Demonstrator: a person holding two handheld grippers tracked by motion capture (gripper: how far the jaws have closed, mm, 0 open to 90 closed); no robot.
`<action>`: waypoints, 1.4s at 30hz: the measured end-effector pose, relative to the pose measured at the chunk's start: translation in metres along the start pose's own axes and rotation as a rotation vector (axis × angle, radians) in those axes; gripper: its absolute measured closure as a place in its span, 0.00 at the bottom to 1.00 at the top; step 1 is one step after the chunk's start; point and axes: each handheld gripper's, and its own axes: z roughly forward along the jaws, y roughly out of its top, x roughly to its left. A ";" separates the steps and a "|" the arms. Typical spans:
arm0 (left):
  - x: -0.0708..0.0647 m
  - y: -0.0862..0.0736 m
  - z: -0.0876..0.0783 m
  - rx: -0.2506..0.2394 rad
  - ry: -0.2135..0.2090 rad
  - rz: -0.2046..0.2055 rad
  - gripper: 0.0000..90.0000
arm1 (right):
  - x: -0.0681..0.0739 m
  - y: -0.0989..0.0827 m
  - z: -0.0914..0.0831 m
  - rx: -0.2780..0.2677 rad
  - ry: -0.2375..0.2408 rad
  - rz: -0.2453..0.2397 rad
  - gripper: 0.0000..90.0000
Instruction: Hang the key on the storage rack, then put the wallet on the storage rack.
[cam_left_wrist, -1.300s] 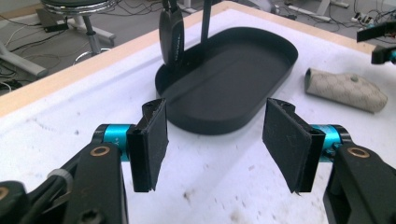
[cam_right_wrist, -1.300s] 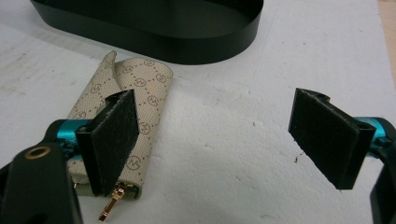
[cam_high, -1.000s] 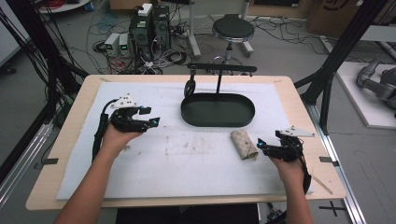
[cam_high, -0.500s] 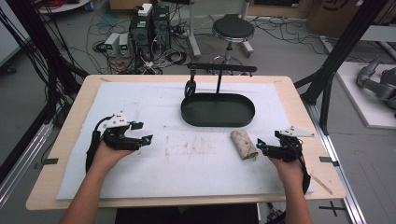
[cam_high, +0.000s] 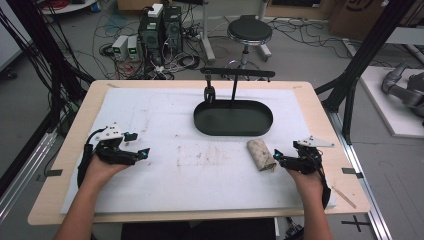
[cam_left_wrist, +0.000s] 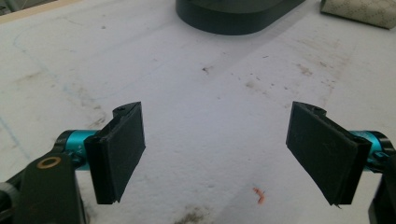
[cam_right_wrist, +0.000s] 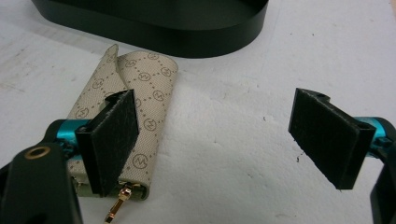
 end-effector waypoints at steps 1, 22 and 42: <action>0.002 -0.001 -0.002 0.000 0.006 -0.003 0.20 | 0.001 0.000 0.000 0.001 0.002 -0.002 0.18; 0.001 -0.002 0.006 0.009 0.013 -0.007 0.19 | 0.013 0.002 -0.003 -0.009 0.025 0.003 0.18; -0.003 -0.002 0.009 0.028 0.002 0.002 0.19 | 0.040 0.004 0.013 0.063 0.070 -0.009 0.18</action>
